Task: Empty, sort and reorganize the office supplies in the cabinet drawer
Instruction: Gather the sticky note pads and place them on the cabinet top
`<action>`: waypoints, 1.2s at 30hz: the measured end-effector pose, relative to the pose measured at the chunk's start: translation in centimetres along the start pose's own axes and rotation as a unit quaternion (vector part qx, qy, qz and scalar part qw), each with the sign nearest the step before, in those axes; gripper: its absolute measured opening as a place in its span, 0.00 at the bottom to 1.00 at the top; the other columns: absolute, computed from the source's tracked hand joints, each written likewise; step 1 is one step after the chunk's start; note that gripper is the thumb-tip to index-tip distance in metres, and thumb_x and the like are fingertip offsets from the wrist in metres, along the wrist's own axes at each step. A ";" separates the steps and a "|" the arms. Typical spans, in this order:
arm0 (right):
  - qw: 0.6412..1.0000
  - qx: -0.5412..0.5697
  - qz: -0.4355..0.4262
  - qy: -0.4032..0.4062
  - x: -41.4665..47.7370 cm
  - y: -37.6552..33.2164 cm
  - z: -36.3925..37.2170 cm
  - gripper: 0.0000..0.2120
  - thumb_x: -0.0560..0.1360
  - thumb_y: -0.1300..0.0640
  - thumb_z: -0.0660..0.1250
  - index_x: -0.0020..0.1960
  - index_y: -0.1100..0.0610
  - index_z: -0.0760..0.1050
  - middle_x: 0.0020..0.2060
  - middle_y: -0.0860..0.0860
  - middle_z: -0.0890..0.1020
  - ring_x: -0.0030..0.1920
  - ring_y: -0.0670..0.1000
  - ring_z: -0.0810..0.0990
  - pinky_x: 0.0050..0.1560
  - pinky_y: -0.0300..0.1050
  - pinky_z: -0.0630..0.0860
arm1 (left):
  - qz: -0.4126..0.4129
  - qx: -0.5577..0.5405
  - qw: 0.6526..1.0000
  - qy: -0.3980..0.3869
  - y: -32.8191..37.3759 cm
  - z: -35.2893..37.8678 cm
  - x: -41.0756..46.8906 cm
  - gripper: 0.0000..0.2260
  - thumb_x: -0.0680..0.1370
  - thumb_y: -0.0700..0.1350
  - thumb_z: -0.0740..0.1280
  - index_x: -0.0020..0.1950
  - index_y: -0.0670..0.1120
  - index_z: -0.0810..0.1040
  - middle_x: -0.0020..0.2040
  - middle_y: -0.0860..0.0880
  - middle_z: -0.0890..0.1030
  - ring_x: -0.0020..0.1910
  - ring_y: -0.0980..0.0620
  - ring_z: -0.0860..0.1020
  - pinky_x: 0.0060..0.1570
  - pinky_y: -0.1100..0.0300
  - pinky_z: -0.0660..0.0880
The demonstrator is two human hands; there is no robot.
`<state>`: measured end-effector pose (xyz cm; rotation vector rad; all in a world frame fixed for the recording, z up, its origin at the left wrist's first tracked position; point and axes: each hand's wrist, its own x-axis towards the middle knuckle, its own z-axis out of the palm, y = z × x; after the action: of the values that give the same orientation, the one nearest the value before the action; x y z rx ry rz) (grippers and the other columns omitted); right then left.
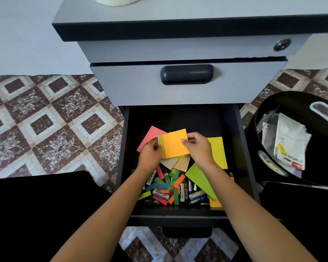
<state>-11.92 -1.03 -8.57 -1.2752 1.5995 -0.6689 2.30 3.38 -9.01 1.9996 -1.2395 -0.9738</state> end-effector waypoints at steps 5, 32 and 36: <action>0.987 -0.137 -0.036 0.077 -0.3 1.9 2.0 0.11 0.75 0.53 0.68 0.52 0.59 0.79 0.47 0.54 0.80 0.47 0.53 0.78 0.42 0.41 0.69 | 0.001 0.008 1.000 -0.005 -0.1 0.1 0.0 0.12 0.79 0.40 0.61 0.61 0.43 0.76 0.46 0.48 0.78 0.45 0.50 0.76 0.39 0.60 0.69; 0.996 0.024 -0.079 0.015 -4.5 -1.1 -2.4 0.19 0.77 0.59 0.66 0.67 0.51 0.71 0.60 0.48 0.76 0.61 0.48 0.74 0.59 0.42 0.73 | 0.034 -0.150 0.988 -0.022 4.6 -1.6 -3.0 0.20 0.79 0.39 0.63 0.70 0.50 0.67 0.48 0.50 0.77 0.45 0.55 0.76 0.42 0.66 0.74; 0.992 0.013 -0.121 0.030 -5.4 -2.6 -4.2 0.17 0.77 0.58 0.66 0.65 0.49 0.73 0.59 0.48 0.76 0.59 0.47 0.74 0.58 0.42 0.73 | 0.095 -0.106 0.989 -0.024 6.6 -2.7 -3.9 0.15 0.79 0.40 0.64 0.65 0.48 0.72 0.48 0.51 0.76 0.44 0.58 0.75 0.40 0.68 0.74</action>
<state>-14.65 2.70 -2.84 -1.4563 1.4909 -0.8835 0.21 4.63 -1.27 1.6712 -1.2699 -1.0175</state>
